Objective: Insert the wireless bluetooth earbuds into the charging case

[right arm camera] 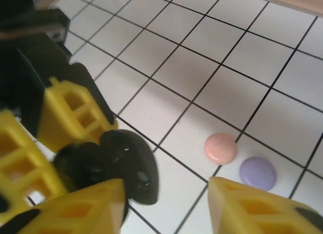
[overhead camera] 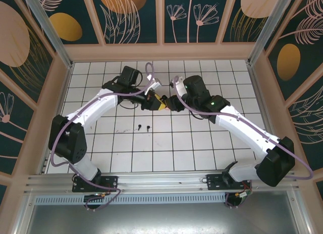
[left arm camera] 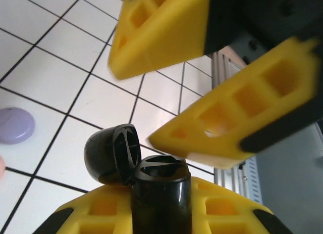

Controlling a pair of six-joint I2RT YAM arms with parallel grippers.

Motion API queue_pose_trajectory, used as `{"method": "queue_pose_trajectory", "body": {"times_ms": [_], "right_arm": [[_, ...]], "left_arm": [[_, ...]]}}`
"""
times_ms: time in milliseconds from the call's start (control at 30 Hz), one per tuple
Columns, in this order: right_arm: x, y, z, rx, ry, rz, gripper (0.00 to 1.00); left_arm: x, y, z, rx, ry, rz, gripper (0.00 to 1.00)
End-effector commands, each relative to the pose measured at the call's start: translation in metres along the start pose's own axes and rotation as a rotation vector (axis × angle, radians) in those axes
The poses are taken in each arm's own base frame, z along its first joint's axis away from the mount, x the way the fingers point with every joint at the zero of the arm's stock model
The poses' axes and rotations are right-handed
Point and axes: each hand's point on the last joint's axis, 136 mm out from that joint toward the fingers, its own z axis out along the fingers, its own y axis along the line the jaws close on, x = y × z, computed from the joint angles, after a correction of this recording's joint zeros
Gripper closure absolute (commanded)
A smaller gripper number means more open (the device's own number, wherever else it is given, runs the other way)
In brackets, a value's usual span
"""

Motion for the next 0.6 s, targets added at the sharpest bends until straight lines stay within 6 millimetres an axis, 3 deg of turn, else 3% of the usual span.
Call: {"method": "queue_pose_trajectory", "body": {"times_ms": [0, 133, 267, 433, 567], "right_arm": [[-0.024, 0.005, -0.027, -0.005, -0.088, 0.038, 0.46], [-0.020, 0.008, -0.041, -0.030, -0.112, 0.113, 0.42], [-0.004, 0.014, -0.033, -0.062, -0.098, 0.222, 0.42], [0.021, 0.010, 0.004, -0.023, -0.024, 0.387, 0.42], [0.036, 0.029, 0.045, -0.011, 0.064, 0.472, 0.43]], "left_arm": [[-0.043, 0.009, -0.023, -0.094, -0.191, 0.059, 1.00], [-0.063, 0.019, -0.053, -0.222, -0.325, 0.068, 1.00], [-0.083, 0.018, -0.086, -0.359, -0.476, 0.097, 1.00], [-0.104, 0.013, -0.136, -0.554, -0.710, 0.119, 1.00], [-0.108, 0.009, -0.172, -0.672, -0.877, 0.097, 1.00]]}}
